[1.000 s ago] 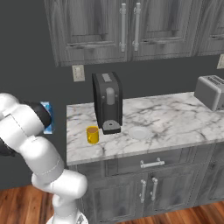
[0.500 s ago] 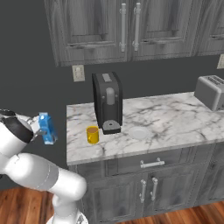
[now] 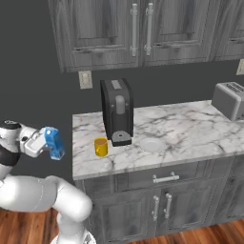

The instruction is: Take a sugar cube from the saucer and place it inside the coffee. Then, grab milk from the fridge and place it next to the coffee on the counter to sweeten the coffee.

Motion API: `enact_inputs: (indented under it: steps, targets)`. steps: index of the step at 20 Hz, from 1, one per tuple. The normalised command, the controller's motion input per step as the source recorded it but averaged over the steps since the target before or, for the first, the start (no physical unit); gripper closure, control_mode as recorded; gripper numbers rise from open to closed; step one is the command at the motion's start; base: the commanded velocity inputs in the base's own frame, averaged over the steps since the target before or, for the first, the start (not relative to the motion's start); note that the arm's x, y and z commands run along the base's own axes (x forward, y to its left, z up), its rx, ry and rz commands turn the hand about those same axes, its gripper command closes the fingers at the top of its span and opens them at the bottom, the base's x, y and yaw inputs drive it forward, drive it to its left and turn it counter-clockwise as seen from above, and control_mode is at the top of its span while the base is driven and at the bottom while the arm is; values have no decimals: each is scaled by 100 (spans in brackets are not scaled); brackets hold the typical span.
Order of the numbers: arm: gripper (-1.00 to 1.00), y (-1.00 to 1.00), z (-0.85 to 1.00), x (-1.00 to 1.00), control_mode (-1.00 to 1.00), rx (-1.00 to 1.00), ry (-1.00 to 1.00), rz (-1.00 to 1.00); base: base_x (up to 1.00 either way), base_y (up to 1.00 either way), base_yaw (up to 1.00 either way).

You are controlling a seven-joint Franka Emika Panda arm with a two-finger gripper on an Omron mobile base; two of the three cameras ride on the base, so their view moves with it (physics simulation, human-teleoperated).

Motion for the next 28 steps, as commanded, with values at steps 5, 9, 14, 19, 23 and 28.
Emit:
enact_inputs:
  steps: [5,9,14,19,23,28]
  targets:
    - [100,24,-85,-45,-100,-23,-85,-28,0,0,0]
    - [100,15,-56,-10,-100,-19,-66,-29,0,0,0]
    - [100,0,37,51,-100,-2,-17,-18,0,0,0]
    - [100,0,9,88,-100,0,9,3,0,0,0]
    - [100,0,-40,85,-100,6,6,16,0,0,0]
    - [100,0,-49,45,-100,10,-1,21,0,0,0]
